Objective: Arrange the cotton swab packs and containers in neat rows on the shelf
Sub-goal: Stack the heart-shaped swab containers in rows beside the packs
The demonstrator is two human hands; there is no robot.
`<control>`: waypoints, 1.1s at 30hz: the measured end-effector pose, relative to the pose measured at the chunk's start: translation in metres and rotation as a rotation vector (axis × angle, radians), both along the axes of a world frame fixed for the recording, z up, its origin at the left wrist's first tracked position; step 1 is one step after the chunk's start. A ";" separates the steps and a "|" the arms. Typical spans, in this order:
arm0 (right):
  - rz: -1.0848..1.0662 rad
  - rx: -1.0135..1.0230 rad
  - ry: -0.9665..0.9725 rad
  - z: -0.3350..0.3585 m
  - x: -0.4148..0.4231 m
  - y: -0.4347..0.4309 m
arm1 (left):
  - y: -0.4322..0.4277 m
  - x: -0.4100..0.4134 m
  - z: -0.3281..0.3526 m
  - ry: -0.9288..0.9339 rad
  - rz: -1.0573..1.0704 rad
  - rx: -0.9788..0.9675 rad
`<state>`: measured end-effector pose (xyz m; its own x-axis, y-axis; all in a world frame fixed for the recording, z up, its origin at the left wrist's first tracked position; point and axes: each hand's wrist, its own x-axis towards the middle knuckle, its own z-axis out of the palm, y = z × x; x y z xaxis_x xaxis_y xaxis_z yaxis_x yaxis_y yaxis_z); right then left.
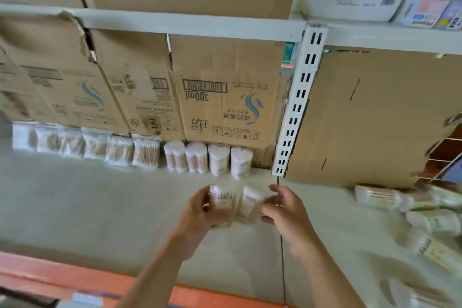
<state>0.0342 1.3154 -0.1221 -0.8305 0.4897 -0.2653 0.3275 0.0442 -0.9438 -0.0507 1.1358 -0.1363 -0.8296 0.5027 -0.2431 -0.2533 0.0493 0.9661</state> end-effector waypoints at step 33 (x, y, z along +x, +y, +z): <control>0.099 0.183 0.114 -0.009 -0.105 -0.105 | -0.096 -0.107 -0.021 0.443 0.118 -0.265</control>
